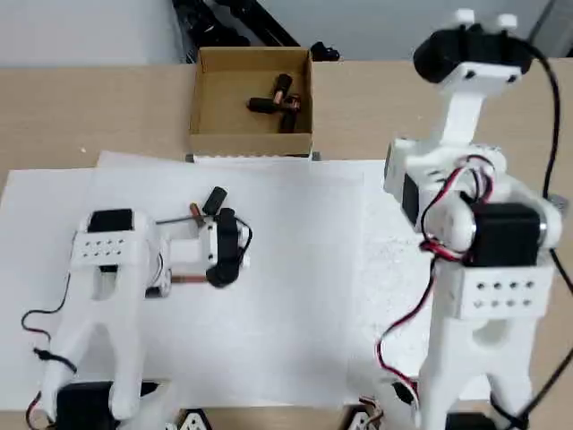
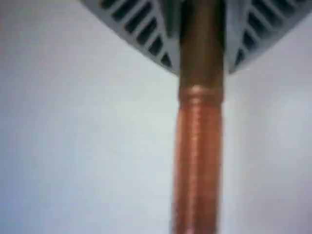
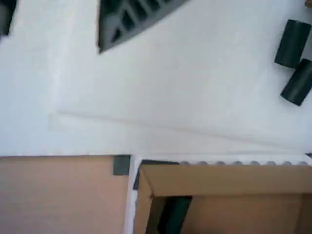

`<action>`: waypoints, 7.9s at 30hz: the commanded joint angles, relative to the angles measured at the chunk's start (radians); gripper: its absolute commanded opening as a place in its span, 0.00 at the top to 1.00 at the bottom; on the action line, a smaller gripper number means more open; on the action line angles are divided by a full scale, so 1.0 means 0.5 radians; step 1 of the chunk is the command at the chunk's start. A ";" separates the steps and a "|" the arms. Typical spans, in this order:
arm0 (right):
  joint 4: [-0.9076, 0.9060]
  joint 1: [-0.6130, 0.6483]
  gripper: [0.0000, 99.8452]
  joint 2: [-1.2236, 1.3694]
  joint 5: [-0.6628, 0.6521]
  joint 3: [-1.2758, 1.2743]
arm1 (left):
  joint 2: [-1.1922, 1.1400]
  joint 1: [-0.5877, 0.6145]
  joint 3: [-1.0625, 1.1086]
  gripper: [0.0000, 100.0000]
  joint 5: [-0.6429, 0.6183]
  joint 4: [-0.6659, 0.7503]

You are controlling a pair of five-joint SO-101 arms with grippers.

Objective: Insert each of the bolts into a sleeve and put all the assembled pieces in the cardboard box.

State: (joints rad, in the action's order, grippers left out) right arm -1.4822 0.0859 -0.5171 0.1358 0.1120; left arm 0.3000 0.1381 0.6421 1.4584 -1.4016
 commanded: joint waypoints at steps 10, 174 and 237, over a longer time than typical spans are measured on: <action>0.373 0.054 0.89 -0.523 0.003 -0.669 | 0.055 -0.015 -0.235 0.79 -0.436 0.021; 0.631 1.355 1.00 2.236 1.513 0.405 | 2.087 0.436 -0.127 0.99 -2.768 -0.221; 0.747 0.799 1.00 -1.870 -0.144 -1.933 | 2.065 -0.488 0.677 0.99 -2.983 1.547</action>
State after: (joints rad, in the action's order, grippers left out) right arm -1.2306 0.4941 -1.3671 0.0790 -0.7580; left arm 1.3341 -0.0997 1.0073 -0.0269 -0.6590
